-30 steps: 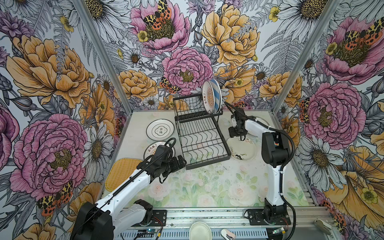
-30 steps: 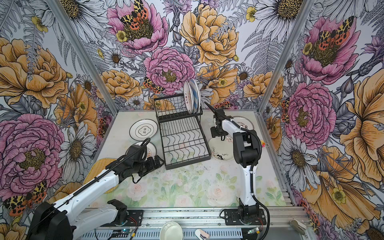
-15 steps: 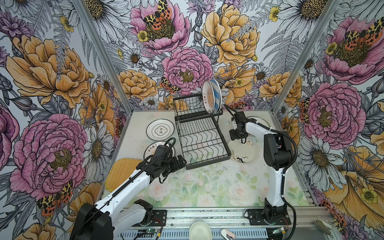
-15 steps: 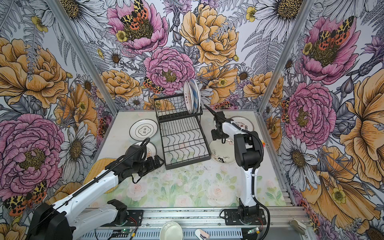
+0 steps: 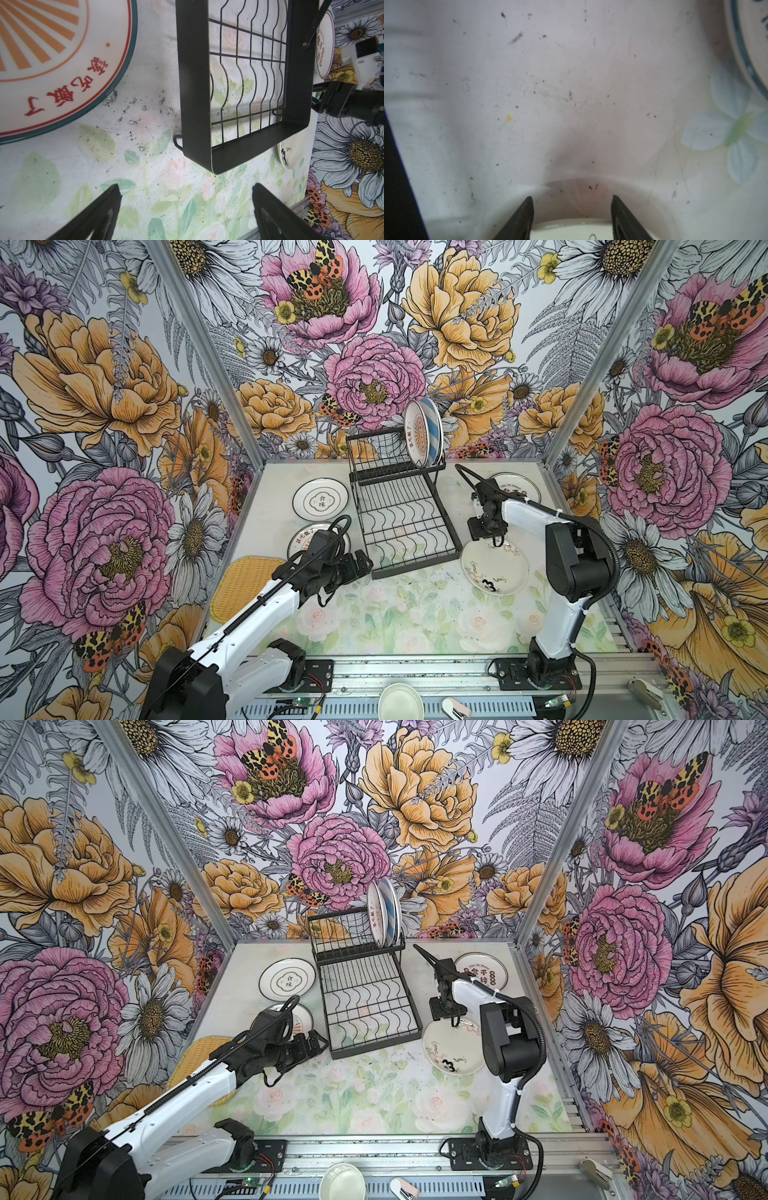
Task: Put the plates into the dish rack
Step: 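Move the right gripper over the white painted plate and lower onto its edge, then pinch the painted plate's edge with the right gripper while the left gripper moves toward it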
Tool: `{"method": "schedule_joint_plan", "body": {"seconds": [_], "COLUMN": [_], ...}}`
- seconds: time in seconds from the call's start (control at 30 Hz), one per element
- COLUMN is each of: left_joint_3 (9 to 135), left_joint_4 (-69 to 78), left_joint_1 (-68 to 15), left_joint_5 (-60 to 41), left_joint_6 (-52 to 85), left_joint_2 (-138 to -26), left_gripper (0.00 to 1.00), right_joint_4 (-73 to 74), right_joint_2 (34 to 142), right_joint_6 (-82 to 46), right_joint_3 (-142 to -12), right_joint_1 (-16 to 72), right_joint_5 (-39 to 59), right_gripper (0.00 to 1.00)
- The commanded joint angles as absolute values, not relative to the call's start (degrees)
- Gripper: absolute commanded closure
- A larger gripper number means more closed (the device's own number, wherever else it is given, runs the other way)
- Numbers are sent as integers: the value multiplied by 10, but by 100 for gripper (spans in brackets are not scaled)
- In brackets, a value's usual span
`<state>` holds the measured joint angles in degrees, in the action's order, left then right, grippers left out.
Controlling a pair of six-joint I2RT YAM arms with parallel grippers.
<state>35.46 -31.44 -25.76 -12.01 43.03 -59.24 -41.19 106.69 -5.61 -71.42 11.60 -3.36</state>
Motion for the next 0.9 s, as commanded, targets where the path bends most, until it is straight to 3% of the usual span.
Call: {"method": "schedule_joint_plan", "body": {"seconds": [0.0,0.3,0.63,0.87], "left_joint_3": [359,357,362,363], "left_joint_4": [-306,-306,-303,-301], "left_joint_1": [-263,-264,-270,-270], "left_joint_5": [-117,-118,-114,-118], "left_joint_6": [416,417,413,409], "left_joint_2": [-588,-584,-591,-594], "left_gripper": [1,1,1,1], "right_joint_4": [-440,-457,-426,-375], "right_joint_2": [1029,925,863,878], "right_joint_6": [-75,-115,-158,-193], "right_joint_3": [-679,-617,-559,-516], "right_joint_1": [127,124,-45,-120], "right_joint_5": [-32,-17,60,170], "right_gripper": [41,37,18,17]}}
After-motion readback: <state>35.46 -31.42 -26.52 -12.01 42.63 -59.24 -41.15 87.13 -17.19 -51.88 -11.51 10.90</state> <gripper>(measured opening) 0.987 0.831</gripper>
